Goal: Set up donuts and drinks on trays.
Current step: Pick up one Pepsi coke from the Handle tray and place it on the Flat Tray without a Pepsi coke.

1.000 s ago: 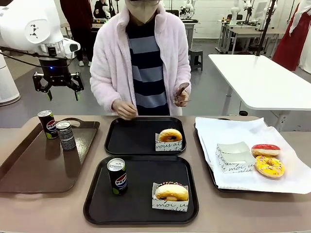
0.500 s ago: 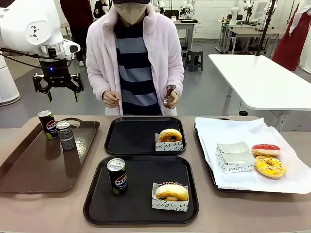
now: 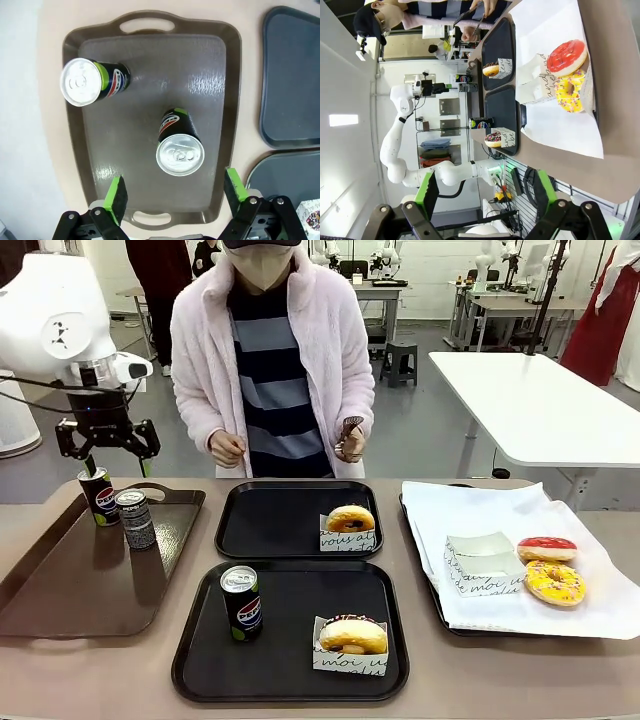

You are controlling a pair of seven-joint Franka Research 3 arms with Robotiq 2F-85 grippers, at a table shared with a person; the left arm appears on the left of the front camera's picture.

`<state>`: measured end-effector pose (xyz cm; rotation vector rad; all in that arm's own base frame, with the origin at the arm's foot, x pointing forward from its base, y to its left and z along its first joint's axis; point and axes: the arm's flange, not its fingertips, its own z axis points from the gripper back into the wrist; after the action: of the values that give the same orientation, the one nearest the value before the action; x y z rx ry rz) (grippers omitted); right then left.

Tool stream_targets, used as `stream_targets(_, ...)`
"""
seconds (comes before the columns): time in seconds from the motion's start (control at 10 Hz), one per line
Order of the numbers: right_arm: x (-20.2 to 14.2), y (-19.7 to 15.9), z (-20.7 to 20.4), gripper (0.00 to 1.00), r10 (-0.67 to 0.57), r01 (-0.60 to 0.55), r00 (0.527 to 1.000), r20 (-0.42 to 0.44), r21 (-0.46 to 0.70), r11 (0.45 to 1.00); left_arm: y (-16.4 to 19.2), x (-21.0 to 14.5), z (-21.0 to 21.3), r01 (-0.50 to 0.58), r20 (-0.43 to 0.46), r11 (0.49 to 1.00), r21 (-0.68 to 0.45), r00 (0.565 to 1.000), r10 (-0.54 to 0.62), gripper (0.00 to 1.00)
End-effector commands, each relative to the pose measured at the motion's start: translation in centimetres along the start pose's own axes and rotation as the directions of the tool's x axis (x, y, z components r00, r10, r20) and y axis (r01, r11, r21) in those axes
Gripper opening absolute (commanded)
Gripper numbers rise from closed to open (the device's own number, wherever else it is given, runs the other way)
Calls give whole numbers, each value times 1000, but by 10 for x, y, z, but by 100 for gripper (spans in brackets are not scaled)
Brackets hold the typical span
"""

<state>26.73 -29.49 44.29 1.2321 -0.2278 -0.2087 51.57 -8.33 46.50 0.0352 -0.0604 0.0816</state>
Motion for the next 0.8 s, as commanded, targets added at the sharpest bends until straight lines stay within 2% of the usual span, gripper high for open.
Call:
stream_targets(0.0, -1, 0, 1, 100, 4, -4, 1000, -2, 12, 1000, 8, -10, -7, 8, 17, 998, -69, 1000, -7, 100)
stream_targets(0.2, -1, 0, 1, 100, 4, -4, 1000, -2, 12, 1000, 6, -14, -25, -12, 28, 996, -91, 1000, 15, 100)
stream_targets(0.7, -1, 0, 1, 100, 4, -4, 1000, -2, 12, 1000, -2, -7, -54, -23, 35, 999, -34, 999, 24, 100)
